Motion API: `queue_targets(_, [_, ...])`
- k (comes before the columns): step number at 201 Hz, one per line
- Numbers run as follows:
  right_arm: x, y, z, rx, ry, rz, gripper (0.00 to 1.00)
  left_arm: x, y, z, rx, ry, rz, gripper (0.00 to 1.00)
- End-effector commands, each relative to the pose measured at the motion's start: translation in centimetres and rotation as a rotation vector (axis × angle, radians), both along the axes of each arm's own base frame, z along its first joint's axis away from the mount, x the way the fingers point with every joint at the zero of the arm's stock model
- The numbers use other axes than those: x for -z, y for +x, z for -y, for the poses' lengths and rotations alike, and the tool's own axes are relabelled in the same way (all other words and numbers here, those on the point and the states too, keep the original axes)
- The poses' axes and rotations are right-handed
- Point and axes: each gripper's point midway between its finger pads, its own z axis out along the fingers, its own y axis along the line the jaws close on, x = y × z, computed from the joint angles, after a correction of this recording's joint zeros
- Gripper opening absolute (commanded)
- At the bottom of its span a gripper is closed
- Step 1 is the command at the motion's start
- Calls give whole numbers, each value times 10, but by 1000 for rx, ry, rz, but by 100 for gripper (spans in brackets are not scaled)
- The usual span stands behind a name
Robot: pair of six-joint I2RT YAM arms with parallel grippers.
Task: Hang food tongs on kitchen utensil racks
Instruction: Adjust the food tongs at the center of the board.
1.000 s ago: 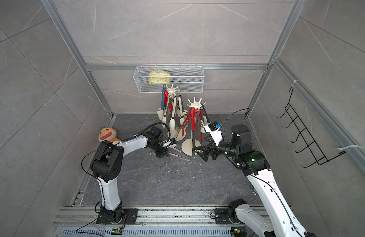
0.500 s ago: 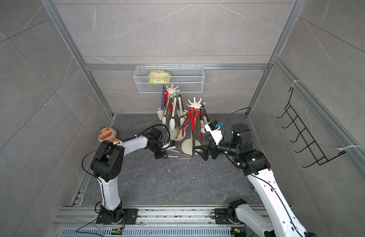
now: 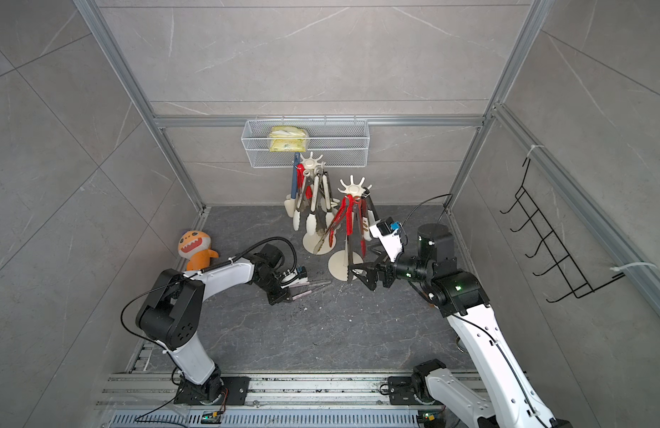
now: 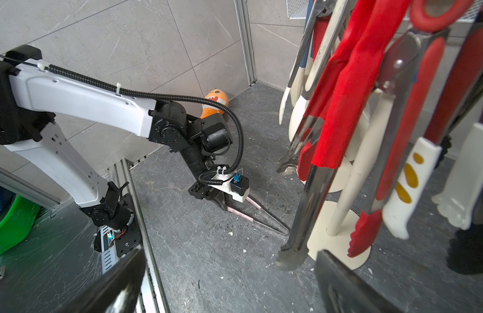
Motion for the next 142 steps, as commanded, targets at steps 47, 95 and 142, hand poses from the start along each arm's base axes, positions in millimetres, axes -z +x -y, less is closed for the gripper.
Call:
queue_targets(47, [-12,4,-7,-31,33,27,100,-11,-38,-16,-234,12,-44,15])
queue_targets(95, [-11,6,-8,-34,37,22,100,-55,-14,-2,-310,-81,115,44])
queue_targets(142, [-11,5,-8,-33,37,22,100,-58,-1,23,-219,-79,130,53])
